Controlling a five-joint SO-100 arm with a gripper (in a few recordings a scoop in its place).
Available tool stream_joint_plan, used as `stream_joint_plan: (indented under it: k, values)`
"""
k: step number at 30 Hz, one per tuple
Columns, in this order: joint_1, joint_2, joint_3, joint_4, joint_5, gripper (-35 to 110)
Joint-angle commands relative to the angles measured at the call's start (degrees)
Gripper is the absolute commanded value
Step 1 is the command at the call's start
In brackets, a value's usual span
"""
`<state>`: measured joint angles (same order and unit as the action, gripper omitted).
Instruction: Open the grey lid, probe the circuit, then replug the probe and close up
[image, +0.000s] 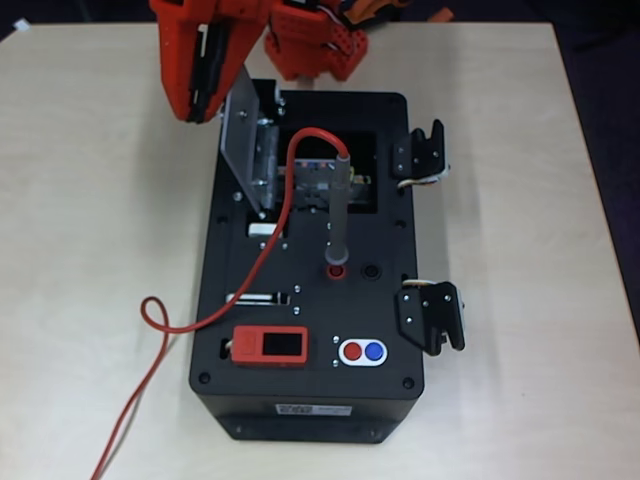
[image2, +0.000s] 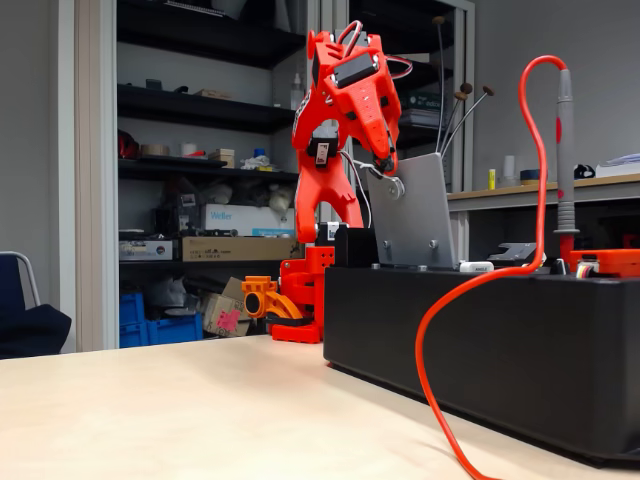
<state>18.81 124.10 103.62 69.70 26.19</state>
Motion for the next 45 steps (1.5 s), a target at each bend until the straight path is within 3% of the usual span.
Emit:
stream_joint_plan:
  k: [1,8,21,27,30,37,41,45]
  values:
    - [0.8,0.0,1.1,-1.9,1.0,7]
    - [1.4,2.4,4.2,-7.9,-1.6,20]
    - [8.3,5.0,6.4,-17.6,-10.1,16]
    - [4.7,4.1,-0.1,-14.2,-7.9,17]
    - [-0.1,1.4,-8.7,-9.1,-2.1,17]
    - [-13.1,-12.2,-35.9,8.3,24.2,19]
    - [-18.7,-12.7,-35.0,8.8,38.7,19]
    - [-23.6,-7.2,-23.2,3.1,51.7,20]
